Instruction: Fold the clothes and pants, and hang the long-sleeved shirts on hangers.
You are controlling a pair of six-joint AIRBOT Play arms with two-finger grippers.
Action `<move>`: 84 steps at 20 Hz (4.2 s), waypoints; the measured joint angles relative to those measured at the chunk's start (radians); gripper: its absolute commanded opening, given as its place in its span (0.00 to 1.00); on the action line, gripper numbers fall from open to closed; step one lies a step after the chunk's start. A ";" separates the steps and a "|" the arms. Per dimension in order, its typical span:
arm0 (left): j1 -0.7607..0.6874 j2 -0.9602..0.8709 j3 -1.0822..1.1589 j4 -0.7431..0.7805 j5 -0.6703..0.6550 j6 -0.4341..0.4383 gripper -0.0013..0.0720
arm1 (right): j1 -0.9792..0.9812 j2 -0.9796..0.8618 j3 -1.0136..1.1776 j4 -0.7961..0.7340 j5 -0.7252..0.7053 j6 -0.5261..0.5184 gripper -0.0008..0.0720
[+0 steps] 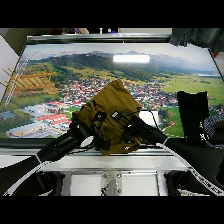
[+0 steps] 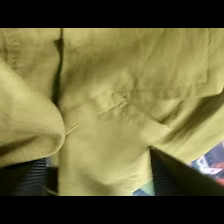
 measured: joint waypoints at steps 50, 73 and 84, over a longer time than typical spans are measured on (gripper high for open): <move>0.154 0.173 1.183 0.257 0.367 0.245 0.04 | -0.296 0.491 1.066 0.055 -0.040 0.428 0.04; 0.280 0.505 -0.063 -0.075 -0.081 0.116 0.04 | 0.120 0.555 0.201 -0.241 -0.476 0.915 0.04; 0.456 0.533 -0.031 0.153 -0.001 0.152 0.91 | 0.201 0.575 0.142 -0.226 -0.502 1.009 0.04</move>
